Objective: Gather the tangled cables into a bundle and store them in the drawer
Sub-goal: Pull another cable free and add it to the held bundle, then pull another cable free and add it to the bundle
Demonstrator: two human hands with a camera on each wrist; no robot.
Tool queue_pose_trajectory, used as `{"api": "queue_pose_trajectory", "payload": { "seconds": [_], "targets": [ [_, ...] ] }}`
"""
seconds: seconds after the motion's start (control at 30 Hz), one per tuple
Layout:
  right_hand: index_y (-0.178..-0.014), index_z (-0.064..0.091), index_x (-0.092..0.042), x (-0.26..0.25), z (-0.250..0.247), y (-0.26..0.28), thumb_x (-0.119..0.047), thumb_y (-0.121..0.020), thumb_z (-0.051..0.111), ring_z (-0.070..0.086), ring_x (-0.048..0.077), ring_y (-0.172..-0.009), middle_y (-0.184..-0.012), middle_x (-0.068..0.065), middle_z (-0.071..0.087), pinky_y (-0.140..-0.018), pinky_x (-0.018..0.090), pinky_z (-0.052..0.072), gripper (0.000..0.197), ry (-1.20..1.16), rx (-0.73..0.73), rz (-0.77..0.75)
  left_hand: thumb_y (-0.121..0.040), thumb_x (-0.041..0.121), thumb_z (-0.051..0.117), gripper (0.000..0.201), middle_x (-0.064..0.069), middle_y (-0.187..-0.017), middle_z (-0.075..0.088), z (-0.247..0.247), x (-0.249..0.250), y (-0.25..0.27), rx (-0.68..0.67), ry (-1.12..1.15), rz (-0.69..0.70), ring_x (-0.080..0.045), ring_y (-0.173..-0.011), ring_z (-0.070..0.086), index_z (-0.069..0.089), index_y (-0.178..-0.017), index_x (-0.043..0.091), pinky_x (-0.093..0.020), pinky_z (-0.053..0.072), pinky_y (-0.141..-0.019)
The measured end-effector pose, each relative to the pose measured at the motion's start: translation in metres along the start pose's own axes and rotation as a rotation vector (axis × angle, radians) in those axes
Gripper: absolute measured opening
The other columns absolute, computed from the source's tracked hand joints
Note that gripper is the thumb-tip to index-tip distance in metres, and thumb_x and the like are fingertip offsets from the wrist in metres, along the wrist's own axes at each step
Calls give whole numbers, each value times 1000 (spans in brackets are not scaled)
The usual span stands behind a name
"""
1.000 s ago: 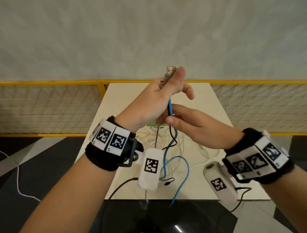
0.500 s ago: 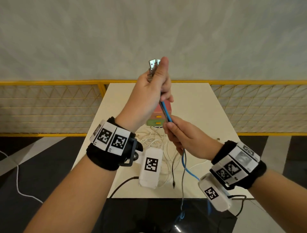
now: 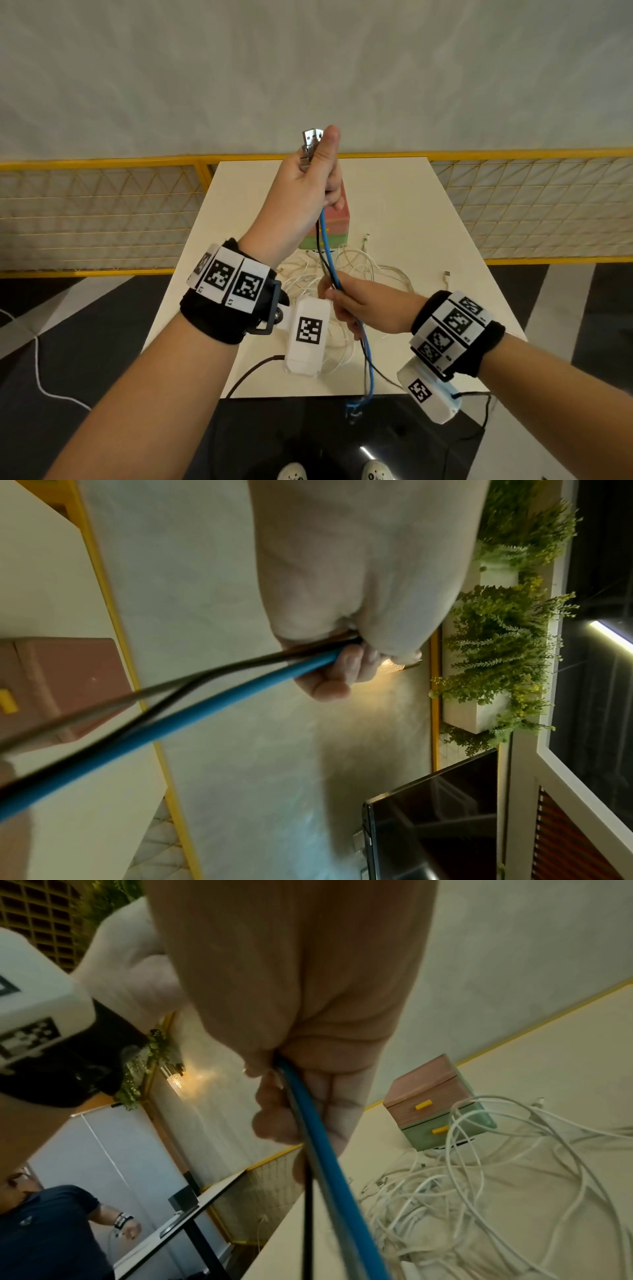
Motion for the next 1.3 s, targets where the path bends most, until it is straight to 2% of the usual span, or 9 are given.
{"api": "queue_pose_trajectory", "payload": {
  "seconds": [0.13,0.23,0.37,0.47,0.6,0.87,1.0,1.17,1.3],
  "targets": [
    [-129,41,-17,-14,-10,4,-33,-99,38,61,14,-98,-100,-2,60,-91,29,49,34,9,81,-88,-96,55,34,55,-1,-61,46,-6,-11,4,-54,-216,-47,-18,-64,48,48,-57,19,-36,43,-75],
    [-124,45,-6,-33,-27,5,-24,-99,37,62,17,-103,-106,4,60,-97,34,49,32,-211,257,-267,-100,53,35,63,-3,-58,49,4,-20,17,-213,-292,-157,-10,-48,50,62,-82,0,-18,42,-49],
    [-108,44,1,-45,-27,1,-8,-102,26,51,20,-61,-71,3,43,-71,35,56,20,-486,303,-320,-101,41,46,42,-5,-71,60,10,-25,26,-276,-304,-157,-8,-51,60,60,-97,1,-26,52,-47],
    [-85,39,-10,-44,-20,1,-13,-104,23,25,12,-48,-59,-7,31,-45,31,33,25,-529,288,-270,-99,24,53,17,-8,-79,59,3,-19,21,-206,-210,-24,-8,-71,62,54,-106,8,-20,51,-60],
    [-84,42,-13,-43,-17,2,-14,-104,23,18,15,-52,-62,-3,29,-48,34,14,28,-522,250,-261,-107,29,30,42,-7,-71,50,3,-21,19,-163,-187,-29,-19,-75,62,42,-73,8,-16,47,-60],
    [-78,45,-17,-44,-15,3,-12,-104,26,24,9,-51,-63,-2,31,-47,27,19,32,-563,310,-283,-107,28,28,51,-14,-73,55,6,-22,17,-145,-286,63,0,-52,50,50,-68,3,-7,39,-55],
    [-82,46,-11,-45,-17,5,-10,-103,26,22,9,-49,-58,-5,32,-52,36,14,30,-613,332,-278,-106,27,34,45,5,-77,59,4,-23,17,-210,-316,-17,5,-48,51,64,-87,1,-6,37,-46],
    [-86,45,-9,-45,-21,8,-10,-103,26,25,7,-49,-62,-2,34,-54,35,14,26,-634,396,-274,-104,29,40,33,5,-104,65,4,-19,19,-318,-220,-37,-7,-90,61,57,-131,23,-17,45,-53],
    [-86,43,-7,-48,-30,7,-13,-100,32,24,8,-50,-59,-8,37,-51,28,16,19,-683,435,-343,-73,62,64,94,-4,-128,64,9,-38,23,-241,47,-238,-24,-115,63,19,-151,34,-39,56,-85]
  ]
}}
Point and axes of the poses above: each hand's wrist, its own y-axis away from the middle knuckle, its own z-axis out of the palm, x = y × z, the point moved 4 cm from there along -y, towards the middle knuckle
